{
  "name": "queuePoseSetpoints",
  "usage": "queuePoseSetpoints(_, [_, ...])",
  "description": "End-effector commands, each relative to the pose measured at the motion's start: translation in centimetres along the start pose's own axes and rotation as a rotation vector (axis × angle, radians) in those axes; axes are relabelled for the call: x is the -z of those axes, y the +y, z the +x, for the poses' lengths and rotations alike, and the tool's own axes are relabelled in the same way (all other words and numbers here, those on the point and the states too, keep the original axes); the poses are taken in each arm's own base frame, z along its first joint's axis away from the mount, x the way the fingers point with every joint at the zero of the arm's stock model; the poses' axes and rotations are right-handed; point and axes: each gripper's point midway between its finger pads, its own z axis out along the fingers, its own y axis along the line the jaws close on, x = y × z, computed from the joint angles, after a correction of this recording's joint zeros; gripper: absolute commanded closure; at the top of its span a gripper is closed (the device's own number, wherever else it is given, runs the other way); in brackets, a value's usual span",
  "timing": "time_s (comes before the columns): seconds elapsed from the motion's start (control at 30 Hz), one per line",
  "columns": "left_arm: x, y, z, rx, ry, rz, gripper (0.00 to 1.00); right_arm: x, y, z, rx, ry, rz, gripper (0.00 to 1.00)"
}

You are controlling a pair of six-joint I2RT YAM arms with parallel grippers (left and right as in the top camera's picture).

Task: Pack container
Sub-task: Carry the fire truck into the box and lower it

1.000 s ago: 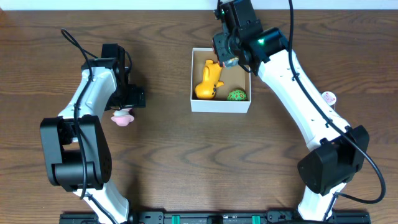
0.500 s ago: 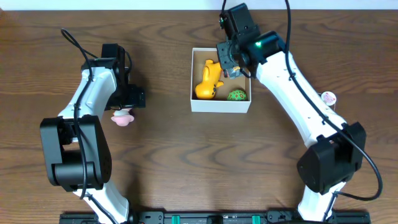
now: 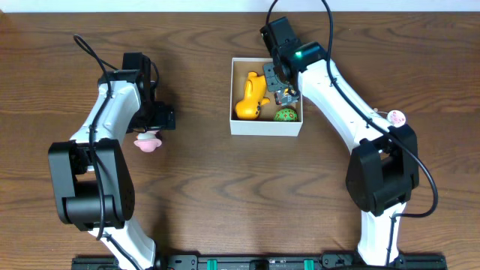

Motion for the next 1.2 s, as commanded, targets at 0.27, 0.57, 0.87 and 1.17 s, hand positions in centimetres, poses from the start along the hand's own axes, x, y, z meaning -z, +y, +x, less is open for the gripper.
queuePoseSetpoints(0.27, [-0.3, 0.2, 0.3, -0.012, 0.014, -0.007, 0.02, -1.4, -2.3, -1.4, -0.057, -0.044, 0.06, 0.66])
queuePoseSetpoints(0.57, [-0.3, 0.2, 0.3, -0.012, 0.014, -0.007, 0.02, -1.4, -2.3, -1.9, -0.062, -0.064, 0.055, 0.55])
queuePoseSetpoints(0.87, [-0.3, 0.2, 0.3, -0.012, 0.014, -0.007, 0.02, -1.4, -2.3, -1.9, -0.062, -0.063, 0.055, 0.46])
queuePoseSetpoints(1.17, [-0.3, 0.2, 0.3, -0.012, 0.014, -0.007, 0.02, -1.3, -2.1, -3.0, -0.072, -0.109, 0.046, 0.37])
